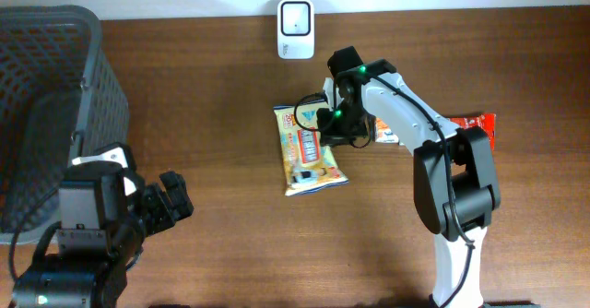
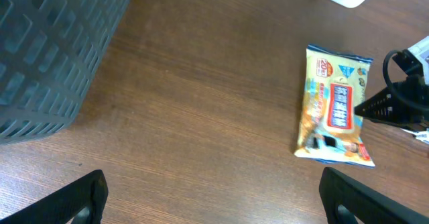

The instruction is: Scan the item barcode

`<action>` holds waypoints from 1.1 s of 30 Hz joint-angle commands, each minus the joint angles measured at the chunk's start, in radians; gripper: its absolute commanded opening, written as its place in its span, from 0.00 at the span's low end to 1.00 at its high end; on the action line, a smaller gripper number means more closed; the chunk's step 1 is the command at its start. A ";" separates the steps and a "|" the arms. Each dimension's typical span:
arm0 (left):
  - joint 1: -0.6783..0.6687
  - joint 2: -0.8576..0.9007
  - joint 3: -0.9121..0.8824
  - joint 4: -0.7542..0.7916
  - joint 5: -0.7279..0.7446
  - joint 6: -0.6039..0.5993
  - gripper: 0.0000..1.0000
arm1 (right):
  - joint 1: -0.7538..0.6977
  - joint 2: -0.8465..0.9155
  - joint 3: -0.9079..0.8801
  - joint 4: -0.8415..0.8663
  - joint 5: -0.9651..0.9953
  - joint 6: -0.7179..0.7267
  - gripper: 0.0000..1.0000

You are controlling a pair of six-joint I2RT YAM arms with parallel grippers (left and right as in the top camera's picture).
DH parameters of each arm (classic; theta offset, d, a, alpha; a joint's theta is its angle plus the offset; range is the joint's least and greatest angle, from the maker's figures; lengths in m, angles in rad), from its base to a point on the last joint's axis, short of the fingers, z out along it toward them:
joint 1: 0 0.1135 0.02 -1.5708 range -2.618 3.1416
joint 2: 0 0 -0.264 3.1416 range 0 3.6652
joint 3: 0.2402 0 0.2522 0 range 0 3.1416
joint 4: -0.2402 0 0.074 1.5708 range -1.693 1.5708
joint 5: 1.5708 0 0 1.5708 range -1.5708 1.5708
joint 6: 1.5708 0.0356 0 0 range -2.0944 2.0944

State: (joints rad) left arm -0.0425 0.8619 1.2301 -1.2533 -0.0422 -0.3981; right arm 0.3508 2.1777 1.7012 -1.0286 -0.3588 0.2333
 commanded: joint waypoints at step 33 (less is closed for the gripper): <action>0.006 -0.003 0.004 -0.001 -0.005 -0.009 0.99 | 0.205 -0.127 0.049 -0.087 0.988 0.156 0.04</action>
State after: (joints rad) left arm -0.0425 0.8619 1.2301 -1.2530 -0.0418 -0.3981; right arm 0.5087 2.0583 1.7336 -1.1149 0.5243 0.3431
